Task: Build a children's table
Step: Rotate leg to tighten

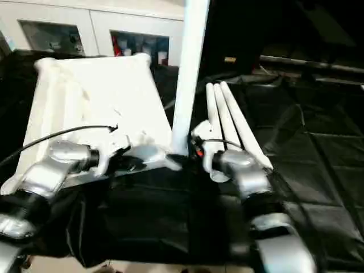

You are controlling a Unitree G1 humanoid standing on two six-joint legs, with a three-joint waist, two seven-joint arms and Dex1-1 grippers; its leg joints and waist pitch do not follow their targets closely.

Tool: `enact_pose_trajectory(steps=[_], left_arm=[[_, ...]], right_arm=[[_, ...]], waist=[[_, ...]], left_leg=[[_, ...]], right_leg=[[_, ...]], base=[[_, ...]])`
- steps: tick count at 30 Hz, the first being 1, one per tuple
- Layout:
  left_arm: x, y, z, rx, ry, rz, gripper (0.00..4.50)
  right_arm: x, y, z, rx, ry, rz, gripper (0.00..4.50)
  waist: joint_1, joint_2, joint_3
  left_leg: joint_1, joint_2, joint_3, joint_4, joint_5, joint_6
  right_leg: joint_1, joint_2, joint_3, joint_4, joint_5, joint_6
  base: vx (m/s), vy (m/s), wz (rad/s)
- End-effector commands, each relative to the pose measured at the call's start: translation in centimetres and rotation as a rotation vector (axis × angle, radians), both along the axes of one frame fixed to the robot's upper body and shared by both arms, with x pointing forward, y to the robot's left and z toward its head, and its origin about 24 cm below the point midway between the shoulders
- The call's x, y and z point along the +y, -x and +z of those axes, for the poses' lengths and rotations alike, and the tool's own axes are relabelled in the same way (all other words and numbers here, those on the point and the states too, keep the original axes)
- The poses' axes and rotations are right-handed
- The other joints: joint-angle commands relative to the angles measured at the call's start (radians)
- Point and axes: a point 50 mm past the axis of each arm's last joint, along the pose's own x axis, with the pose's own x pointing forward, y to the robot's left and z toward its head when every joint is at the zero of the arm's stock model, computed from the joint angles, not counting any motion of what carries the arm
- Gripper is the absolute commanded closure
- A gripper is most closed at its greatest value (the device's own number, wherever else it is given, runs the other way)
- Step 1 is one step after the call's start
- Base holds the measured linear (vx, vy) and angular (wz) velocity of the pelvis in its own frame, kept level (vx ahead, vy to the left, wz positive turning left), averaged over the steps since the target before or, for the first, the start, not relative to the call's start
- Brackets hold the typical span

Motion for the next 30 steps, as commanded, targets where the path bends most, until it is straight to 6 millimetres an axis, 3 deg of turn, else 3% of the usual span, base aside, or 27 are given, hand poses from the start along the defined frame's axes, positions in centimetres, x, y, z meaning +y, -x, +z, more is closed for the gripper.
enact_pose_trajectory(steps=[1, 4, 6, 10, 13, 17, 19, 24, 27, 30], left_arm=[[-0.4, -0.4, -0.7, 0.003, 0.003, 0.101, 4.50], [-3.5, -0.8, -0.9, -0.007, 0.041, 0.180, 4.50], [-4.8, -0.6, -0.8, -0.009, 0.053, 0.151, 4.50], [-4.8, -0.5, -0.8, -0.012, 0.048, 0.133, 4.50], [-3.6, -0.3, -1.0, -0.011, 0.027, 0.108, 4.50], [-2.3, 0.0, -1.1, -0.003, 0.011, 0.087, 4.50], [-1.7, 0.1, -1.1, 0.003, 0.001, 0.070, 4.50], [-0.3, 1.0, -0.9, 0.024, -0.001, -0.054, 4.50], [0.3, 1.6, -0.6, 0.049, 0.010, -0.131, 4.50], [1.0, 1.9, -0.5, 0.063, -0.003, -0.169, 4.50]], right_arm=[[0.0, 0.5, -2.2, 0.103, 0.049, -0.120, 1.74], [2.9, 0.4, -2.8, 0.162, 0.031, -0.259, 1.74], [4.7, 0.3, -1.9, 0.110, 0.003, -0.202, 1.18], [5.1, 0.1, -1.4, 0.079, -0.012, -0.170, 0.83], [4.5, -0.1, -0.9, 0.032, -0.003, -0.113, 0.56], [3.1, -0.2, -0.6, 0.008, 0.013, -0.053, 0.56], [2.3, -0.2, -0.5, -0.009, 0.028, -0.018, 0.56], [-0.4, 0.0, 0.3, -0.052, 0.063, 0.112, 0.56], [-1.5, 0.2, 0.8, -0.059, 0.076, 0.197, 0.56], [-2.4, 0.3, 1.1, -0.060, 0.090, 0.237, 0.56]], waist=[[0.001, 0.003, -0.052], [0.002, 0.006, -0.053], [0.006, 0.005, -0.054], [0.008, 0.002, -0.056], [0.007, 0.003, -0.056], [0.006, -0.001, -0.055], [0.007, 0.003, -0.055], [0.006, 0.002, -0.056], [0.006, 0.005, -0.063], [0.004, 0.006, -0.062]], left_leg=[[0.007, 0.023, -0.003, -0.069, -0.234, -0.013], [0.013, 0.023, -0.003, -0.069, -0.245, -0.018], [0.010, 0.022, -0.001, -0.068, -0.241, -0.009], [-0.002, 0.021, -0.002, -0.069, -0.209, 0.012], [-0.005, 0.020, -0.002, -0.069, -0.207, 0.018], [-0.006, 0.021, -0.002, -0.069, -0.212, 0.024], [-0.004, 0.022, -0.003, -0.069, -0.212, 0.025], [-0.009, 0.023, -0.002, -0.067, -0.192, 0.035], [-0.006, 0.026, 0.000, -0.062, -0.137, 0.055], [-0.005, 0.025, 0.002, -0.061, -0.118, 0.069]], right_leg=[[0.040, -0.078, 0.049, -0.091, -0.366, -0.157], [0.033, -0.079, 0.051, -0.094, -0.373, -0.149], [0.035, -0.077, 0.051, -0.089, -0.318, -0.156], [0.043, -0.077, 0.049, -0.083, -0.275, -0.151], [0.045, -0.078, 0.049, -0.084, -0.281, -0.148], [0.045, -0.079, 0.049, -0.087, -0.304, -0.146], [0.045, -0.081, 0.049, -0.088, -0.314, -0.145], [0.050, -0.079, 0.050, -0.081, -0.257, -0.164], [0.051, -0.076, 0.051, -0.065, -0.129, -0.208], [0.052, -0.073, 0.049, -0.059, -0.065, -0.238]], base=[[0.000, 0.000, 0.00], [0.000, 0.000, 0.00], [0.000, 0.000, 0.00], [0.000, 0.000, 0.00], [0.000, 0.000, 0.00], [0.000, 0.000, 0.00], [0.000, 0.000, 0.00], [0.000, 0.000, 0.00], [0.000, 0.000, 0.00], [0.000, 0.000, 0.00]])
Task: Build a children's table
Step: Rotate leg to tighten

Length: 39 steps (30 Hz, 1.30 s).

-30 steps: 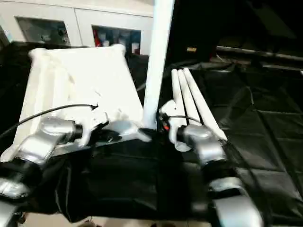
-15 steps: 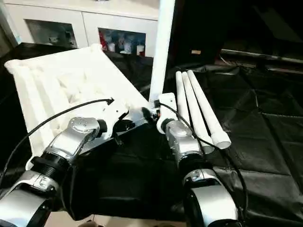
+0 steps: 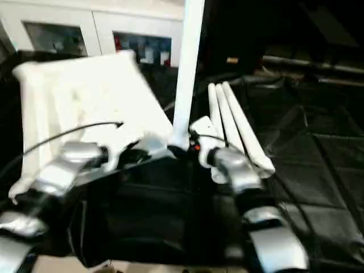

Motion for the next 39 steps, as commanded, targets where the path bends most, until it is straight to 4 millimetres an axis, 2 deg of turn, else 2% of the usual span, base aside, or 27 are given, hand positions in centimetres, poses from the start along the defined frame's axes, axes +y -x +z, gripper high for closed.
enact_pose_trajectory(steps=[1, 6, 7, 9, 16, 21, 23, 25, 27, 28, 29, 30, 34, 35, 37, 39], left_arm=[[-0.1, 0.9, -1.0, 0.055, -0.004, -0.055, 4.50], [0.5, 0.9, -0.9, 0.062, 0.000, -0.057, 4.50], [0.5, 0.9, -0.9, 0.062, 0.000, -0.057, 4.50], [0.7, 1.1, -0.9, 0.068, 0.001, -0.060, 4.50], [0.8, 1.1, -1.0, 0.074, -0.001, -0.058, 4.50], [0.3, 0.6, -1.2, 0.057, 0.005, 0.012, 4.50], [-0.4, 0.1, -1.3, 0.042, 0.001, 0.074, 4.50], [-1.4, -0.7, -1.6, 0.024, 0.000, 0.158, 4.50], [-2.5, -1.3, -1.7, 0.009, -0.001, 0.233, 4.50], [-4.0, -1.7, -1.8, 0.005, 0.012, 0.279, 4.50], [-4.1, -1.7, -1.8, 0.005, 0.013, 0.279, 4.50], [-4.9, -1.7, -1.8, 0.005, 0.020, 0.283, 4.50], [-6.8, -1.4, -1.6, 0.011, 0.042, 0.247, 4.50], [-7.0, -1.4, -1.6, 0.010, 0.041, 0.235, 4.50], [-6.8, -1.4, -1.6, 0.010, 0.035, 0.234, 4.50], [-6.1, -1.3, -1.8, 0.012, 0.023, 0.224, 4.50]], right_arm=[[-0.8, 0.0, 0.4, -0.007, 0.003, 0.011, 0.56], [-1.0, 0.2, 0.9, -0.001, -0.034, 0.050, 0.56], [-1.0, 0.2, 0.9, -0.001, -0.034, 0.050, 0.82], [-0.8, 0.3, 0.9, 0.006, -0.046, 0.068, 0.82], [-0.2, 0.8, 0.2, 0.035, -0.055, 0.087, 1.49], [0.2, 0.6, -1.0, 0.052, -0.021, -0.047, 1.72], [0.4, 0.2, -1.7, 0.077, -0.021, -0.183, 1.73], [0.9, -0.1, -2.6, 0.119, -0.027, -0.350, 1.73], [1.8, -0.2, -3.0, 0.147, -0.037, -0.437, 1.75], [3.1, -0.3, -3.2, 0.180, -0.058, -0.503, 1.75], [3.1, -0.3, -3.2, 0.180, -0.059, -0.505, 1.75], [3.8, -0.4, -3.1, 0.189, -0.064, -0.524, 1.75], [6.0, -0.6, -2.3, 0.150, -0.075, -0.472, 1.75], [6.3, -0.7, -1.9, 0.118, -0.075, -0.447, 1.75], [6.2, -0.9, -1.6, 0.101, -0.078, -0.438, 1.19], [5.8, -1.0, -1.4, 0.076, -0.069, -0.417, 1.02]], waist=[[0.001, 0.003, -0.062], [0.003, 0.002, -0.059], [0.003, 0.002, -0.058], [0.003, 0.002, -0.059], [0.003, -0.001, -0.059], [0.000, -0.002, -0.056], [-0.003, 0.000, -0.052], [-0.004, 0.002, -0.048], [-0.003, 0.003, -0.049], [-0.002, 0.004, -0.050], [0.000, 0.004, -0.049], [0.002, 0.003, -0.050], [0.006, 0.004, -0.055], [0.007, 0.003, -0.056], [0.007, 0.002, -0.056], [0.007, 0.003, -0.055]], left_leg=[[0.000, 0.025, 0.003, -0.057, -0.114, 0.071], [0.002, 0.026, 0.003, -0.058, -0.140, 0.061], [0.002, 0.026, 0.002, -0.059, -0.146, 0.057], [0.003, 0.026, 0.002, -0.059, -0.149, 0.052], [0.002, 0.025, 0.002, -0.058, -0.127, 0.055], [0.003, 0.025, 0.001, -0.061, -0.156, 0.037], [0.004, 0.024, 0.000, -0.064, -0.179, 0.021], [0.012, 0.024, -0.001, -0.066, -0.225, -0.003], [0.015, 0.023, -0.004, -0.067, -0.240, -0.014], [0.019, 0.024, -0.001, -0.066, -0.248, -0.017], [0.024, 0.024, 0.000, -0.064, -0.257, -0.018], [0.023, 0.023, 0.000, -0.065, -0.265, -0.016], [0.008, 0.022, -0.002, -0.067, -0.228, -0.003], [0.005, 0.021, -0.002, -0.066, -0.218, 0.000], [0.004, 0.020, -0.001, -0.066, -0.209, 0.006], [0.005, 0.021, -0.001, -0.066, -0.209, 0.009]], right_leg=[[0.057, -0.074, 0.050, -0.055, -0.052, -0.247], [0.058, -0.076, 0.050, -0.061, -0.106, -0.239], [0.058, -0.076, 0.050, -0.062, -0.121, -0.233], [0.057, -0.076, 0.050, -0.062, -0.130, -0.231], [0.058, -0.076, 0.050, -0.059, -0.108, -0.233], [0.056, -0.076, 0.050, -0.065, -0.168, -0.219], [0.052, -0.077, 0.051, -0.072, -0.228, -0.204], [0.045, -0.080, 0.051, -0.084, -0.340, -0.173], [0.042, -0.078, 0.051, -0.088, -0.375, -0.156], [0.036, -0.078, 0.053, -0.092, -0.371, -0.152], [0.032, -0.077, 0.054, -0.092, -0.369, -0.154], [0.034, -0.077, 0.053, -0.091, -0.364, -0.153], [0.044, -0.076, 0.051, -0.082, -0.284, -0.149], [0.046, -0.077, 0.051, -0.081, -0.267, -0.150], [0.047, -0.077, 0.051, -0.079, -0.255, -0.153], [0.047, -0.077, 0.051, -0.080, -0.260, -0.152]], base=[[0.000, 0.000, 0.00], [0.000, 0.000, 0.00], [0.000, 0.000, 0.00], [0.000, 0.000, 0.00], [0.000, 0.000, 0.00], [0.000, 0.000, 0.00], [0.000, 0.000, 0.00], [0.000, 0.000, 0.00], [0.000, 0.000, 0.00], [0.000, 0.000, 0.00], [0.000, 0.000, 0.00], [0.000, 0.000, 0.00], [0.000, 0.000, 0.00], [0.000, 0.000, 0.00], [0.000, 0.000, 0.00], [0.000, 0.000, 0.00]])
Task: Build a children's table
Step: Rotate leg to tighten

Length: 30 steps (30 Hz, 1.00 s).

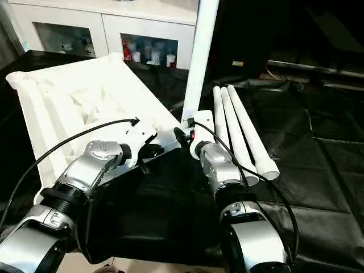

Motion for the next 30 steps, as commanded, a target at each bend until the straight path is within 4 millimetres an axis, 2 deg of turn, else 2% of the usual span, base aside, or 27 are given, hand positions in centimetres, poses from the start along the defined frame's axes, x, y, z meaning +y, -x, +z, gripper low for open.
enact_pose_trajectory(steps=[1, 5, 6, 8, 12, 13, 14, 17, 21, 22, 24, 27, 30], left_arm=[[-0.6, 0.6, -0.9, 0.034, 0.013, -0.038, 4.50], [1.1, 0.9, -1.0, 0.044, 0.000, -0.070, 4.50], [1.4, 0.9, -0.9, 0.045, -0.002, -0.075, 4.50], [2.8, 1.1, -0.8, 0.057, -0.006, -0.115, 4.50], [3.6, 1.6, -0.4, 0.067, 0.004, -0.187, 4.50], [3.9, 1.9, -0.2, 0.073, 0.016, -0.240, 4.50], [4.1, 2.1, -0.1, 0.082, 0.022, -0.264, 4.50], [4.5, 2.6, 0.1, 0.090, 0.017, -0.308, 4.50], [4.8, 2.7, 0.0, 0.097, 0.017, -0.315, 4.50], [4.8, 2.7, 0.0, 0.099, 0.017, -0.318, 4.50], [4.9, 2.8, -0.1, 0.102, 0.017, -0.321, 4.50], [4.8, 2.8, -0.1, 0.104, 0.019, -0.324, 4.50], [4.8, 2.7, 0.0, 0.101, 0.023, -0.320, 4.50]], right_arm=[[1.9, 0.7, -0.6, 0.022, 0.019, 0.151, 0.95], [0.6, 0.8, -0.3, -0.014, 0.068, 0.251, 0.95], [0.3, 0.8, -0.3, -0.018, 0.075, 0.266, 0.95], [-1.3, 0.9, 0.2, -0.040, 0.096, 0.358, 0.95], [-2.5, 1.2, 0.7, -0.053, 0.105, 0.452, 0.95], [-3.1, 1.3, 1.0, -0.054, 0.107, 0.498, 0.95], [-3.5, 1.3, 1.2, -0.053, 0.107, 0.520, 0.95], [-4.1, 1.5, 1.6, -0.048, 0.103, 0.570, 0.95], [-4.4, 1.6, 1.7, -0.046, 0.090, 0.587, 0.95], [-4.5, 1.6, 1.7, -0.044, 0.089, 0.597, 1.20], [-4.4, 1.7, 1.7, -0.040, 0.083, 0.606, 1.28], [-4.3, 1.9, 1.7, -0.036, 0.070, 0.617, 1.61], [-4.1, 2.0, 1.6, -0.032, 0.060, 0.626, 1.73]], waist=[[-0.002, 0.002, -0.053], [-0.005, 0.001, -0.053], [-0.006, -0.003, -0.052], [-0.005, 0.000, -0.052], [-0.006, -0.001, -0.056], [-0.006, 0.003, -0.058], [-0.006, 0.002, -0.061], [-0.006, 0.002, -0.062], [-0.006, 0.001, -0.060], [-0.005, 0.004, -0.059], [-0.005, 0.002, -0.058], [-0.005, 0.002, -0.059], [-0.004, 0.002, -0.061]], left_leg=[[-0.001, 0.021, -0.003, -0.069, -0.213, 0.012], [-0.004, 0.022, -0.003, -0.069, -0.216, 0.018], [-0.004, 0.022, -0.003, -0.069, -0.217, 0.020], [-0.005, 0.024, -0.003, -0.067, -0.207, 0.028], [-0.006, 0.025, -0.002, -0.065, -0.172, 0.044], [-0.002, 0.027, 0.000, -0.063, -0.152, 0.049], [-0.004, 0.027, 0.000, -0.061, -0.124, 0.058], [-0.005, 0.026, 0.003, -0.057, -0.094, 0.084], [-0.003, 0.027, 0.004, -0.058, -0.108, 0.080], [-0.002, 0.027, 0.003, -0.058, -0.112, 0.077], [-0.003, 0.027, 0.003, -0.059, -0.123, 0.065], [-0.002, 0.027, 0.002, -0.059, -0.121, 0.060], [-0.002, 0.027, 0.003, -0.057, -0.102, 0.063]], right_leg=[[0.042, -0.076, 0.048, -0.084, -0.269, -0.153], [0.043, -0.077, 0.048, -0.085, -0.278, -0.155], [0.043, -0.076, 0.047, -0.085, -0.282, -0.155], [0.044, -0.078, 0.048, -0.084, -0.274, -0.158], [0.048, -0.076, 0.049, -0.075, -0.199, -0.185], [0.046, -0.074, 0.049, -0.068, -0.141, -0.209], [0.052, -0.074, 0.049, -0.060, -0.079, -0.226], [0.053, -0.073, 0.048, -0.053, -0.004, -0.256], [0.054, -0.074, 0.048, -0.056, -0.034, -0.259], [0.054, -0.075, 0.048, -0.057, -0.043, -0.258], [0.054, -0.074, 0.048, -0.059, -0.075, -0.248], [0.054, -0.073, 0.049, -0.059, -0.074, -0.245], [0.055, -0.073, 0.049, -0.054, -0.038, -0.250]], base=[[0.000, 0.000, 0.00], [0.000, 0.000, 0.00], [0.000, 0.000, 0.00], [0.000, 0.000, 0.00], [0.000, 0.000, 0.00], [0.000, 0.000, 0.00], [0.000, 0.000, 0.00], [0.000, 0.000, 0.00], [0.000, 0.000, 0.00], [0.000, 0.000, 0.00], [0.000, 0.000, 0.00], [0.000, 0.000, 0.00], [0.000, 0.000, 0.00]])
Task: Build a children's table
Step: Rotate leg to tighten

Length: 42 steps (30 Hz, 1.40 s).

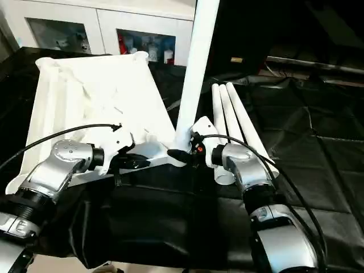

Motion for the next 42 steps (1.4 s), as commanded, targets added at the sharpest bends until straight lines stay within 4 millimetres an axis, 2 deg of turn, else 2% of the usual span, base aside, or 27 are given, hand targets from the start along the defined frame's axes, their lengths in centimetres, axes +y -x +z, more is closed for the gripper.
enact_pose_trajectory(steps=[1, 4, 5, 6, 7, 9, 10, 12, 13, 14, 15, 16, 17, 18, 19, 21, 24, 28, 30, 32, 33, 38, 41, 42], left_arm=[[-0.5, 0.6, -1.0, 0.052, 0.012, -0.029, 4.50], [-1.0, 0.0, -1.2, 0.028, 0.012, 0.042, 4.50], [-1.5, -0.5, -1.4, 0.006, 0.003, 0.098, 4.50], [-1.5, -0.6, -1.4, 0.004, 0.001, 0.106, 4.50], [-2.0, -1.0, -1.6, -0.005, -0.011, 0.151, 4.50], [-3.2, -1.8, -1.8, -0.017, -0.017, 0.240, 4.50], [-4.3, -2.2, -1.8, -0.024, -0.009, 0.296, 4.50], [-4.7, -2.3, -1.8, -0.023, -0.006, 0.304, 4.50], [-5.1, -2.3, -1.8, -0.021, -0.001, 0.303, 4.50], [-6.5, -2.1, -1.7, -0.021, 0.010, 0.288, 4.50], [-7.4, -2.0, -1.7, -0.020, 0.020, 0.273, 4.50], [-7.6, -2.0, -1.7, -0.020, 0.022, 0.269, 4.50], [-7.8, -1.9, -1.6, -0.022, 0.025, 0.261, 4.50], [-7.9, -1.9, -1.6, -0.023, 0.029, 0.250, 4.50], [-7.8, -1.9, -1.6, -0.026, 0.027, 0.246, 4.50], [-7.5, -1.9, -1.6, -0.030, 0.021, 0.238, 4.50], [-6.1, -1.8, -1.7, -0.035, 0.013, 0.211, 4.50], [-4.1, -1.6, -1.7, -0.025, 0.001, 0.192, 4.50], [-3.6, -1.5, -1.7, -0.028, 0.002, 0.174, 4.50], [-2.5, -1.2, -1.5, -0.014, 0.004, 0.124, 4.50], [-2.3, -1.0, -1.5, -0.006, 0.005, 0.109, 4.50], [-1.6, -0.5, -1.2, 0.006, 0.013, 0.048, 4.50], [-1.1, -0.4, -1.1, 0.005, 0.010, 0.040, 4.50], [-1.0, -0.4, -1.1, 0.006, 0.009, 0.036, 4.50]], right_arm=[[-0.4, 0.0, 0.2, -0.005, -0.017, -0.018, 1.76], [-0.2, -0.3, -0.5, -0.006, 0.002, -0.136, 1.78], [-0.1, -0.6, -1.2, 0.015, 0.019, -0.246, 1.78], [-0.1, -0.6, -1.4, 0.020, 0.021, -0.261, 1.78], [0.1, -0.8, -2.0, 0.049, 0.026, -0.362, 1.78], [0.9, -0.9, -2.9, 0.101, 0.020, -0.511, 1.79], [1.9, -0.9, -3.3, 0.137, 0.004, -0.594, 1.80], [2.3, -0.9, -3.4, 0.148, -0.002, -0.611, 1.80], [2.7, -0.9, -3.4, 0.159, -0.010, -0.624, 1.80], [4.1, -1.0, -3.2, 0.146, -0.014, -0.607, 1.80], [5.1, -1.0, -3.0, 0.131, -0.020, -0.582, 1.80], [5.3, -1.0, -2.9, 0.127, -0.021, -0.575, 1.80], [5.6, -1.0, -2.8, 0.114, -0.028, -0.561, 1.24], [5.7, -1.1, -2.5, 0.093, -0.035, -0.544, 1.10], [5.6, -1.2, -2.2, 0.075, -0.047, -0.538, 1.10], [5.4, -1.3, -2.0, 0.068, -0.054, -0.524, 0.90], [4.6, -1.4, -1.5, 0.017, -0.023, -0.444, 0.62], [2.7, -1.3, -0.9, -0.014, -0.015, -0.317, 0.62], [2.2, -1.2, -0.8, -0.024, -0.008, -0.278, 0.62], [0.8, -0.8, -0.3, -0.029, 0.010, -0.168, 0.62], [0.4, -0.7, -0.2, -0.030, 0.018, -0.146, 0.62], [-0.5, -0.6, 0.2, -0.025, 0.021, -0.094, 0.62], [-0.8, -0.4, 0.4, -0.023, 0.019, -0.063, 0.62], [-0.9, -0.4, 0.4, -0.020, 0.011, -0.058, 0.87]], waist=[[0.003, 0.004, -0.063], [0.000, 0.004, -0.061], [-0.001, 0.004, -0.056], [-0.002, 0.004, -0.053], [-0.002, 0.007, -0.053], [-0.004, 0.010, -0.053], [-0.001, 0.009, -0.055], [0.002, 0.012, -0.053], [0.003, 0.011, -0.054], [0.004, 0.021, -0.055], [0.003, 0.016, -0.056], [0.004, 0.015, -0.056], [0.006, 0.014, -0.057], [0.007, 0.016, -0.057], [0.006, 0.012, -0.059], [0.007, 0.015, -0.059], [0.007, 0.013, -0.059], [0.003, 0.008, -0.060], [0.003, 0.009, -0.059], [0.003, 0.006, -0.058], [0.003, 0.008, -0.059], [-0.002, 0.009, -0.063], [-0.001, 0.010, -0.063], [-0.001, 0.010, -0.064]], left_leg=[[0.004, 0.025, 0.003, -0.055, -0.098, 0.064], [0.005, 0.025, 0.003, -0.057, -0.116, 0.052], [0.009, 0.023, 0.003, -0.060, -0.159, 0.032], [0.010, 0.023, 0.003, -0.061, -0.175, 0.024], [0.013, 0.022, 0.002, -0.062, -0.199, 0.009], [0.018, 0.022, 0.000, -0.064, -0.217, -0.013], [0.020, 0.022, 0.000, -0.064, -0.218, -0.018], [0.022, 0.021, 0.001, -0.064, -0.241, -0.016], [0.019, 0.022, -0.001, -0.065, -0.244, -0.012], [0.017, 0.022, -0.003, -0.066, -0.241, -0.013], [0.013, 0.022, -0.002, -0.066, -0.233, -0.012], [0.014, 0.022, -0.002, -0.066, -0.232, -0.012], [0.014, 0.021, -0.001, -0.064, -0.229, -0.005], [0.012, 0.021, -0.002, -0.065, -0.224, 0.002], [0.007, 0.021, -0.002, -0.065, -0.211, 0.006], [0.007, 0.021, -0.002, -0.065, -0.199, 0.012], [0.004, 0.020, -0.002, -0.064, -0.194, 0.022], [0.000, 0.020, -0.001, -0.062, -0.186, 0.042], [0.001, 0.021, 0.000, -0.062, -0.180, 0.046], [0.000, 0.022, -0.001, -0.062, -0.165, 0.048], [-0.002, 0.023, -0.001, -0.061, -0.168, 0.055], [0.000, 0.025, -0.001, -0.059, -0.145, 0.061], [0.001, 0.025, 0.002, -0.056, -0.124, 0.075], [0.001, 0.024, 0.002, -0.056, -0.121, 0.077]], right_leg=[[0.062, -0.074, 0.050, -0.053, -0.027, -0.249], [0.059, -0.074, 0.050, -0.058, -0.062, -0.246], [0.055, -0.075, 0.051, -0.069, -0.147, -0.228], [0.052, -0.075, 0.051, -0.073, -0.182, -0.219], [0.051, -0.076, 0.053, -0.077, -0.235, -0.203], [0.047, -0.076, 0.054, -0.084, -0.281, -0.186], [0.045, -0.075, 0.054, -0.083, -0.279, -0.181], [0.041, -0.074, 0.053, -0.087, -0.289, -0.176], [0.044, -0.076, 0.053, -0.087, -0.290, -0.169], [0.045, -0.077, 0.053, -0.085, -0.282, -0.168], [0.046, -0.075, 0.052, -0.085, -0.260, -0.166], [0.047, -0.075, 0.051, -0.084, -0.254, -0.167], [0.047, -0.075, 0.052, -0.084, -0.242, -0.169], [0.049, -0.077, 0.052, -0.083, -0.236, -0.169], [0.052, -0.076, 0.051, -0.081, -0.222, -0.168], [0.053, -0.076, 0.051, -0.078, -0.204, -0.171], [0.055, -0.077, 0.050, -0.078, -0.198, -0.174], [0.059, -0.077, 0.050, -0.078, -0.197, -0.179], [0.057, -0.078, 0.051, -0.079, -0.201, -0.182], [0.061, -0.076, 0.049, -0.078, -0.184, -0.186], [0.060, -0.076, 0.049, -0.075, -0.176, -0.189], [0.060, -0.076, 0.050, -0.067, -0.121, -0.222], [0.059, -0.074, 0.050, -0.063, -0.070, -0.236], [0.060, -0.074, 0.050, -0.061, -0.065, -0.238]], base=[[0.000, 0.000, 0.00], [0.000, 0.000, 0.00], [0.000, 0.000, 0.00], [0.000, 0.000, 0.00], [0.000, 0.000, 0.00], [0.000, 0.000, 0.00], [0.000, 0.000, 0.00], [0.000, 0.000, 0.00], [0.000, 0.000, 0.00], [0.000, 0.000, 0.00], [0.000, 0.000, 0.00], [0.000, 0.000, 0.00], [0.000, 0.000, 0.00], [0.000, 0.000, 0.00], [0.000, 0.000, 0.00], [0.000, 0.000, 0.00], [0.000, 0.000, 0.00], [0.000, 0.000, 0.00], [0.000, 0.000, 0.00], [0.000, 0.000, 0.00], [0.000, 0.000, 0.00], [0.000, 0.000, 0.00], [0.000, 0.000, 0.00], [0.000, 0.000, 0.00]])
